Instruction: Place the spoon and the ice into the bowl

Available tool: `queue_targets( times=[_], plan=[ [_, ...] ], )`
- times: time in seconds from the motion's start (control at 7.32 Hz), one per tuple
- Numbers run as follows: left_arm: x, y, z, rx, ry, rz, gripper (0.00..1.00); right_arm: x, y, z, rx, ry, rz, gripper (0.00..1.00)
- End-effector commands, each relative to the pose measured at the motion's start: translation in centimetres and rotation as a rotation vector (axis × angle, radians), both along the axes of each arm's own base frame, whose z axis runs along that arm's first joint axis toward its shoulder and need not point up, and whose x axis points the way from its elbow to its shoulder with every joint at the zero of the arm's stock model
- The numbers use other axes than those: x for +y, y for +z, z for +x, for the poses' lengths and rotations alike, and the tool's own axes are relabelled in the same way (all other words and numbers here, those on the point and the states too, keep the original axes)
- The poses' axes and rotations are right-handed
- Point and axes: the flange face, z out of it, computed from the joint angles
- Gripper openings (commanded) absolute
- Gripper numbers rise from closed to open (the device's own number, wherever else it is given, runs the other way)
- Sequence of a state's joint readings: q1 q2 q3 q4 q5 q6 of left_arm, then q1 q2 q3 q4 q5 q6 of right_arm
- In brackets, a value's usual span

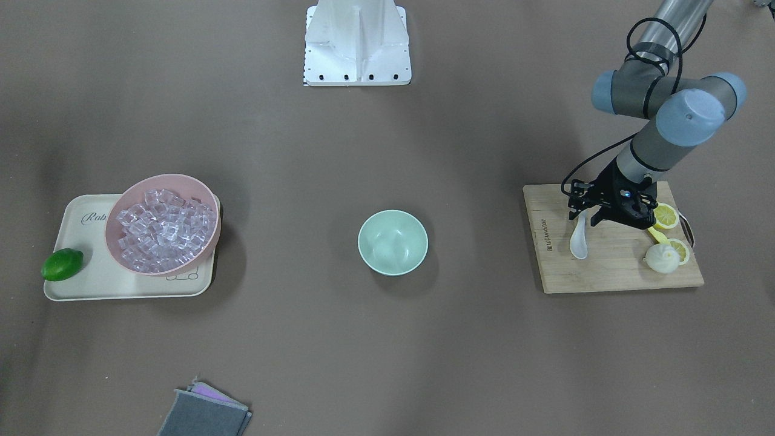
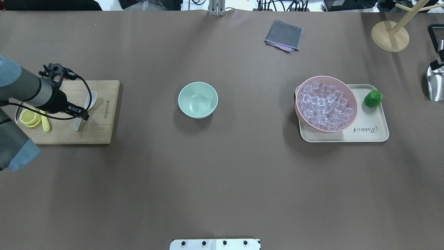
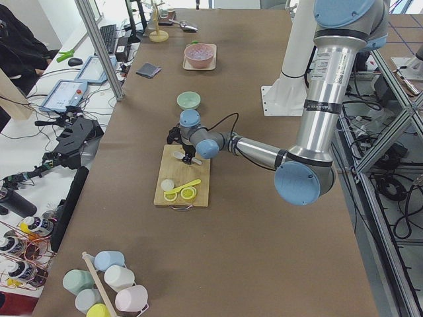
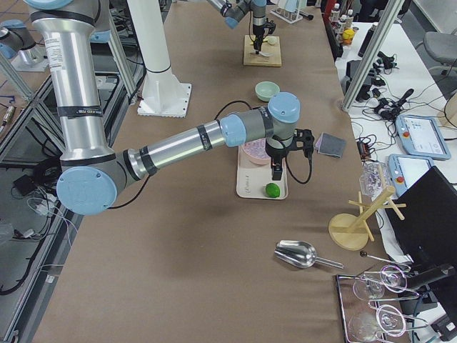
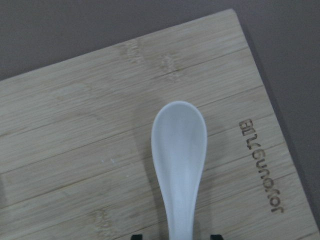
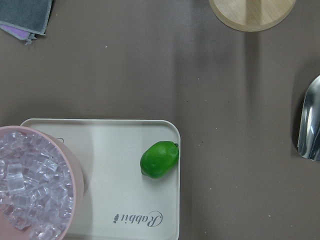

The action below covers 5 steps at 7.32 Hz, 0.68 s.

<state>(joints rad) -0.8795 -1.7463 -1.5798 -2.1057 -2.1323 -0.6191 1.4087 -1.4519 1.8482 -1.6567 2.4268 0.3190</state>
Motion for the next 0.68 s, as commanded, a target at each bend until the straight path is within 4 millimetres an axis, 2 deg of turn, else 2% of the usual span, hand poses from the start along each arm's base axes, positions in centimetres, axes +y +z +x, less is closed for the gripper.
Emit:
queue_targets(
  times=[0.0,0.27,0.41,0.55],
  plan=[
    [-0.1,-0.1,0.2,0.000,0.002,0.000,0.25,0.0,0.0,0.0,0.000,0.000,-0.001,1.00],
    [-0.1,-0.4,0.5,0.004,0.005,0.001,0.16,-0.1,0.1,0.0,0.000,0.000,-0.002,1.00],
    [0.0,-0.9,0.4,0.014,0.008,0.005,0.00,-0.1,0.0,0.0,0.000,0.000,-0.001,1.00],
    [0.2,-1.9,0.3,0.028,0.011,0.015,0.00,-0.2,-0.2,-0.1,-0.001,0.000,0.004,1.00]
  ],
)
